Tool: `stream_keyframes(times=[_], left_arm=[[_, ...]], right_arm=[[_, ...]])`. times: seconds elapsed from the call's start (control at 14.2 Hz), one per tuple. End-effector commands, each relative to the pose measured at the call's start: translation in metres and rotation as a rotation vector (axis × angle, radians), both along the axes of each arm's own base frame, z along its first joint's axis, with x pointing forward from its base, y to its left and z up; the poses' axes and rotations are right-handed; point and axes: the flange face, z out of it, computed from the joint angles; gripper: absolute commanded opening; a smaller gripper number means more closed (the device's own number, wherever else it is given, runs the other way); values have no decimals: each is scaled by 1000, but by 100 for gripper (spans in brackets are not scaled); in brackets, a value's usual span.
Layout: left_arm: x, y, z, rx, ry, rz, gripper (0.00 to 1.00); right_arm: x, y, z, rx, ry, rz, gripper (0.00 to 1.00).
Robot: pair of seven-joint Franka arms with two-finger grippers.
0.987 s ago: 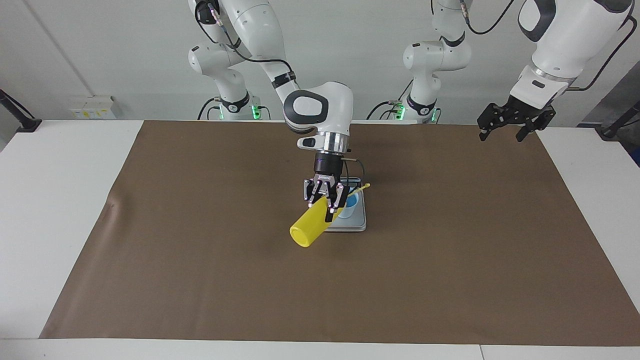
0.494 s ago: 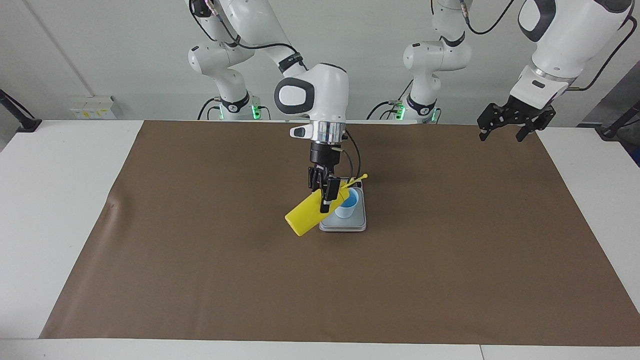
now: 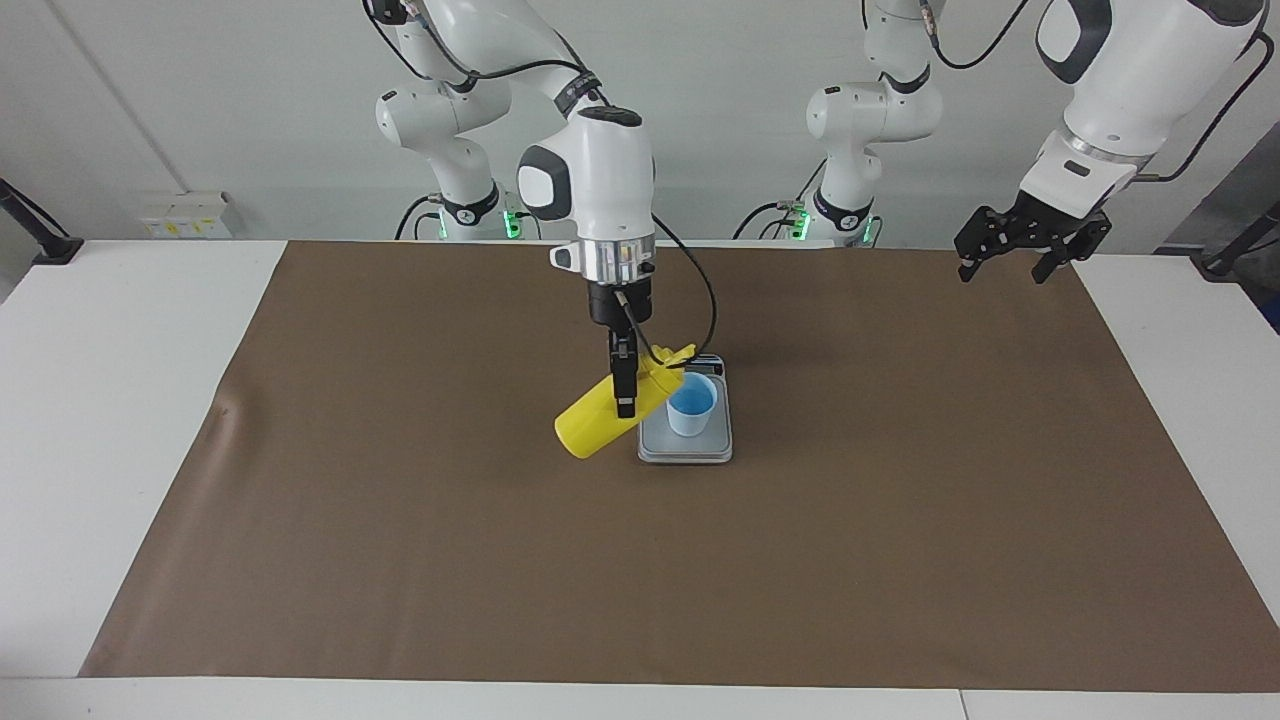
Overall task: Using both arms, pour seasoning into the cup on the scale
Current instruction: 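Carry the bottle back and set it upright with the right gripper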
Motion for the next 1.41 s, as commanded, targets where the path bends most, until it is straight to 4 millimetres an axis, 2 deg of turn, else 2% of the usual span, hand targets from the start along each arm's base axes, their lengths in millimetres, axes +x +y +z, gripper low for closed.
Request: stream_keyframes(times=[0.0, 0.14, 0.35, 0.63, 0.78, 0.92, 1.06, 1.2, 1.34], left_arm=[[-5, 3, 4, -6, -7, 14, 100], [-5, 3, 4, -6, -7, 14, 100], [-5, 3, 4, -6, -7, 14, 100], [-5, 2, 4, -6, -7, 12, 100], [-5, 3, 4, -6, -9, 14, 100], [-5, 3, 4, -6, -7, 14, 100], [-5, 3, 4, -6, -7, 14, 100], [-5, 3, 4, -6, -7, 14, 100], [-5, 3, 4, -6, -7, 14, 100]], right_arm=[[7, -36, 14, 78, 73, 2, 0], [18, -70, 12, 139, 134, -2, 0], [34, -138, 6, 272, 223, -6, 0], [39, -230, -10, 442, 246, 81, 0], [35, -272, -28, 560, 235, 141, 0], [28, -302, -48, 638, 246, 115, 0], [20, -322, -64, 714, 233, 105, 0], [10, -328, -86, 778, 244, 87, 0], [4, -337, -99, 801, 253, 60, 0]])
